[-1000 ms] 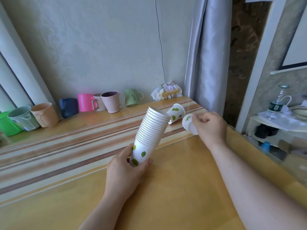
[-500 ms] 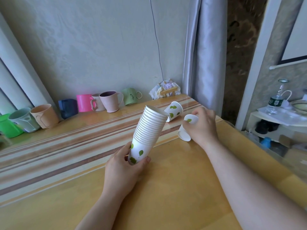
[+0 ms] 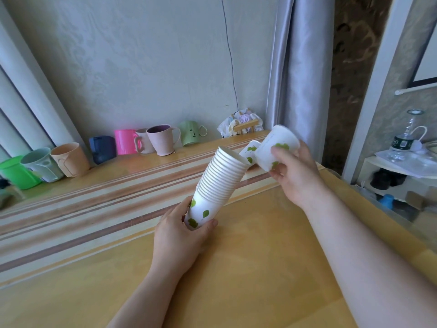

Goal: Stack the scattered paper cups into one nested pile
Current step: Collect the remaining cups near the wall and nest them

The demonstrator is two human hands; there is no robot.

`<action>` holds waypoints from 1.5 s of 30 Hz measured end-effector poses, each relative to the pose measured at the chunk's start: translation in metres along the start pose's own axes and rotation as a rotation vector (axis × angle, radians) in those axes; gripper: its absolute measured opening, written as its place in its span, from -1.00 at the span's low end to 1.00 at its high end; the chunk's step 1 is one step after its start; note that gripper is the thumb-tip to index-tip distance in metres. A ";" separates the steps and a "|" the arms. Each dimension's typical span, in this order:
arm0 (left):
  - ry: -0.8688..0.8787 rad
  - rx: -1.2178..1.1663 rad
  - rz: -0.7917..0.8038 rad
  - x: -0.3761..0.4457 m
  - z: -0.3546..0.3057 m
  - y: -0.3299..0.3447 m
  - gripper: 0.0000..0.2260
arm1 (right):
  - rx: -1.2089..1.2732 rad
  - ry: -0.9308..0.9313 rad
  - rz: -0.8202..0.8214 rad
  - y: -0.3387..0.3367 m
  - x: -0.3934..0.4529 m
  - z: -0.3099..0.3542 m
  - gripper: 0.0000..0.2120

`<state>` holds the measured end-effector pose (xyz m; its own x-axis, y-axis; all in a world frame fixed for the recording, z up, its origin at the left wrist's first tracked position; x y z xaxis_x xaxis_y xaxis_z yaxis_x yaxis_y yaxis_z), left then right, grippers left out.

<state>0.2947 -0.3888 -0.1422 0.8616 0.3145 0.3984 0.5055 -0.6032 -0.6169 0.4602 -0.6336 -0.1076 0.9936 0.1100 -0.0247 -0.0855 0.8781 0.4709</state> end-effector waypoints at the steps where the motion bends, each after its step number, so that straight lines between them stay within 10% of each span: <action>1: 0.001 0.009 0.000 0.000 0.000 0.000 -0.47 | 0.151 0.003 0.055 0.003 0.000 0.003 -0.68; 21: -0.004 0.002 -0.028 0.002 0.005 0.000 -0.48 | -0.127 -0.029 0.434 0.032 -0.020 -0.013 -0.12; 30: -0.037 -0.031 -0.078 0.006 0.016 0.002 -0.49 | -1.112 -0.005 -0.115 0.010 0.031 -0.038 -0.31; 45: -0.043 -0.077 -0.084 0.008 0.019 0.004 -0.42 | -0.767 0.065 -0.257 0.006 0.106 -0.048 -0.46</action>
<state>0.3044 -0.3749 -0.1539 0.8181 0.3967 0.4163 0.5727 -0.6273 -0.5278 0.5615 -0.5942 -0.1501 0.9848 -0.1324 -0.1122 0.0947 0.9518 -0.2916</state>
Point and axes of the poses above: each hand's wrist, its own x-axis towards the middle knuckle, its own y-axis out of the palm, z = x × y, the point moved 4 cm from there along x, towards the middle knuckle, and after that the axes turned 6 degrees about y, right-handed, at the moved point
